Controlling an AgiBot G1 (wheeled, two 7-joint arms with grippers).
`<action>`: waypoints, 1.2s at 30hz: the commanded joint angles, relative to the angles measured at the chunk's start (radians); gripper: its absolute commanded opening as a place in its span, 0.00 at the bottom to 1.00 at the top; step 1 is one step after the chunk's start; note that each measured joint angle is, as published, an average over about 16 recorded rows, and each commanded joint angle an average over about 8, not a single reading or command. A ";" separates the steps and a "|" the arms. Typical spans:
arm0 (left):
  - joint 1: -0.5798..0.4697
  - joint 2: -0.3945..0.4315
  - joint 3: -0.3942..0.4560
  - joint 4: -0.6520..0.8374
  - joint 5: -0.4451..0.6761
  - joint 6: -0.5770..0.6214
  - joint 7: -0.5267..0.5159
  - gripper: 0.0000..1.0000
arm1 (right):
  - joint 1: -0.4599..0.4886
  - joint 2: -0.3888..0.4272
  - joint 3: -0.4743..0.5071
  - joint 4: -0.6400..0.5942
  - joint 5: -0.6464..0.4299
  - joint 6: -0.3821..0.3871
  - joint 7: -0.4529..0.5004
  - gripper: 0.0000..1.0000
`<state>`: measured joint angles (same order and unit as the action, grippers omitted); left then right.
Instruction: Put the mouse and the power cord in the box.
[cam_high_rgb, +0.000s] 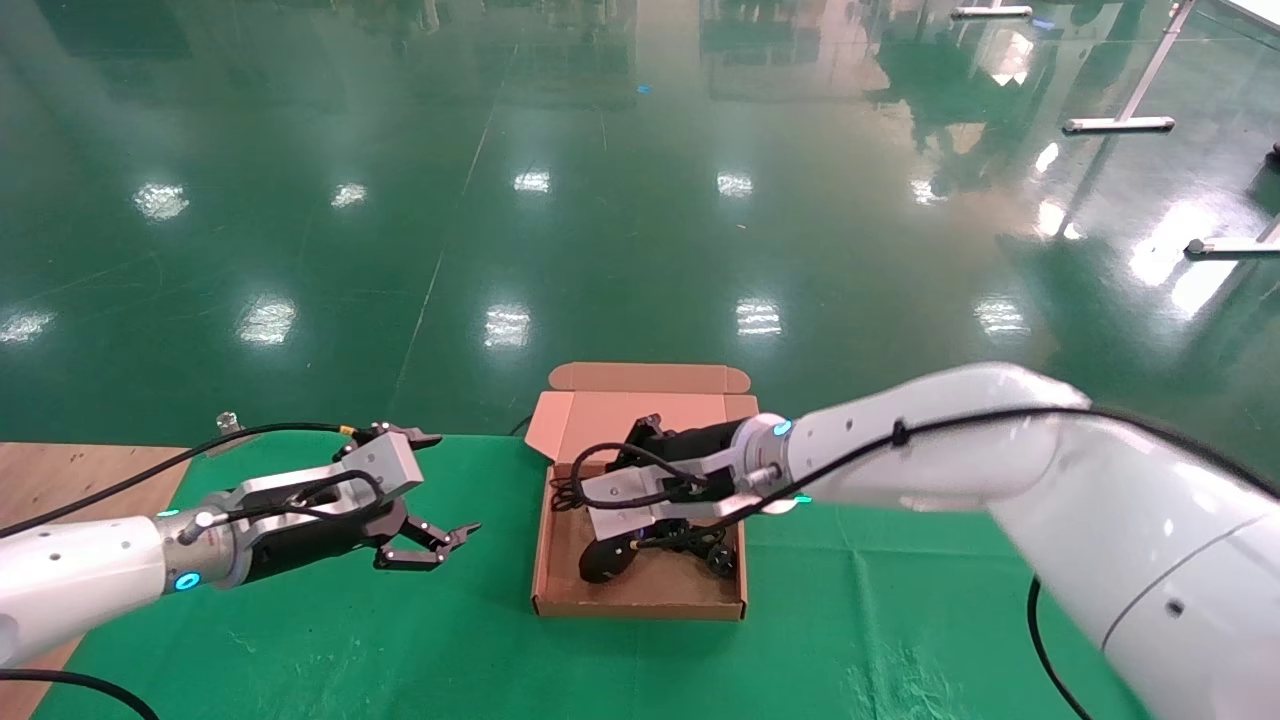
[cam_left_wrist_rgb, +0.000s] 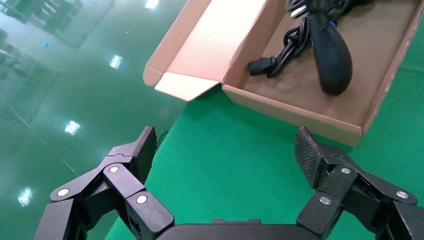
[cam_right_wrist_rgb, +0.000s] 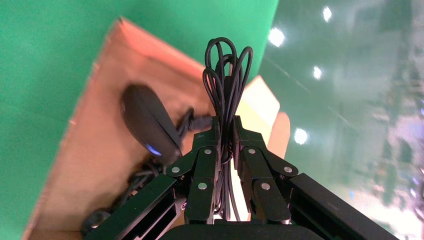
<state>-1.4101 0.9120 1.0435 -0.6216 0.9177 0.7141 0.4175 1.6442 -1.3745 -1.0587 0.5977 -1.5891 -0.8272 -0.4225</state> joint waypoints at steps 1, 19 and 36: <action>-0.003 0.001 0.007 -0.008 0.010 -0.007 -0.009 1.00 | -0.020 0.000 -0.034 0.003 0.010 0.070 0.005 0.58; -0.006 0.014 0.020 -0.008 0.026 -0.021 -0.021 1.00 | -0.029 0.001 -0.072 0.011 0.026 0.114 0.007 1.00; 0.025 -0.017 -0.055 -0.068 0.004 0.057 -0.073 1.00 | -0.079 0.076 0.021 0.074 0.104 0.027 0.066 1.00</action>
<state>-1.3836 0.8940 0.9854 -0.6916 0.9205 0.7737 0.3424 1.5633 -1.2956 -1.0350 0.6739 -1.4819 -0.8032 -0.3541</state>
